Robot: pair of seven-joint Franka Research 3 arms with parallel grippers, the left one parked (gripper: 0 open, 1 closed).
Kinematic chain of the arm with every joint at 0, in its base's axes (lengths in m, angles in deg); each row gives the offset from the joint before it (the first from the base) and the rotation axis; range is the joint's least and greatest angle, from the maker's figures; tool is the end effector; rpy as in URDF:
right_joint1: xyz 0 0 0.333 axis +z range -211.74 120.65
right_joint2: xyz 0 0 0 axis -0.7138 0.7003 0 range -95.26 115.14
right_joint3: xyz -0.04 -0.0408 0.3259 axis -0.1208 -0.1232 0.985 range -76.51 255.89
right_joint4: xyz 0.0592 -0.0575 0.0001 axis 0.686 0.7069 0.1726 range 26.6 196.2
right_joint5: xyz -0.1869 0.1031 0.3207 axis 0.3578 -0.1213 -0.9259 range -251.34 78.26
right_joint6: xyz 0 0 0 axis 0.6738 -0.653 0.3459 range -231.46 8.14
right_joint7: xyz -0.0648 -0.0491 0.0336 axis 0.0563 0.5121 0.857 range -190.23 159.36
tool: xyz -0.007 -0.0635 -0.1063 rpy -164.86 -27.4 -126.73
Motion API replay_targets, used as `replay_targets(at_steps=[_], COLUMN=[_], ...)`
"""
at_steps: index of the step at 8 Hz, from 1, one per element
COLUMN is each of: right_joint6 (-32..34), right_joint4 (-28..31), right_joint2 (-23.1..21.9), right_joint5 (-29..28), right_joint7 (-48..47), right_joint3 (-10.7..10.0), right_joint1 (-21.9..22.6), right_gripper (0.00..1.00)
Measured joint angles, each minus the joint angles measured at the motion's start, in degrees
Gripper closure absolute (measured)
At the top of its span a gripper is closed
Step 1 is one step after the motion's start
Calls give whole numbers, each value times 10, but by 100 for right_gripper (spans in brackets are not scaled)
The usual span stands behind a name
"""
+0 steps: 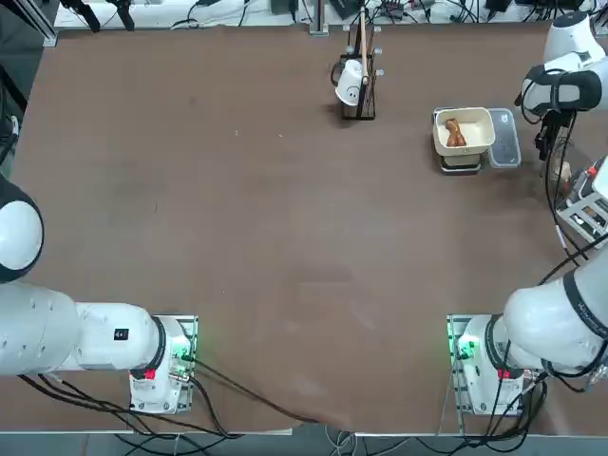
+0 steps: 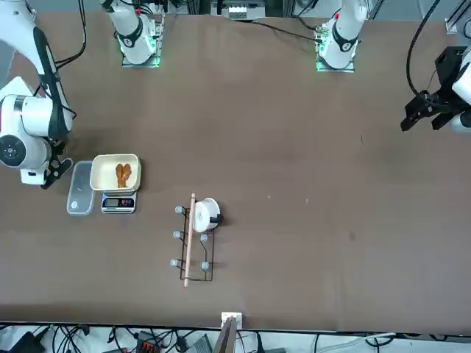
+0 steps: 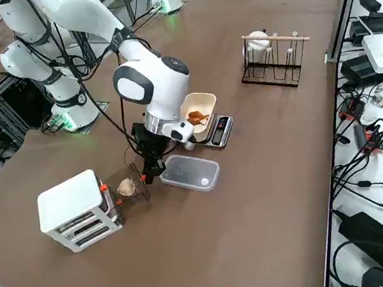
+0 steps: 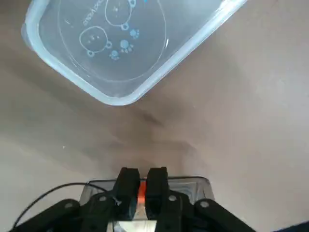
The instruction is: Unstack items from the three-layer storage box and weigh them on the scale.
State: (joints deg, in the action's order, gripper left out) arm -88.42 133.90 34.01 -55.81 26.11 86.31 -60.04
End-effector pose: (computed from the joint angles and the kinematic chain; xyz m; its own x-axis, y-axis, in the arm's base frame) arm 0.5421 -0.2058 0.2395 0.6350 0.5959 -0.4916 0.7030 -0.7095 0.0481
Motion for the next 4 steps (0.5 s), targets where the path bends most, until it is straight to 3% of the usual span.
replay_targets(at_steps=[4], right_joint6=[4], right_joint4=[-6], right_joint2=[5], right_joint5=[-10], right_joint7=[0], right_joint3=[-1], right_joint1=[8], right_gripper=[86])
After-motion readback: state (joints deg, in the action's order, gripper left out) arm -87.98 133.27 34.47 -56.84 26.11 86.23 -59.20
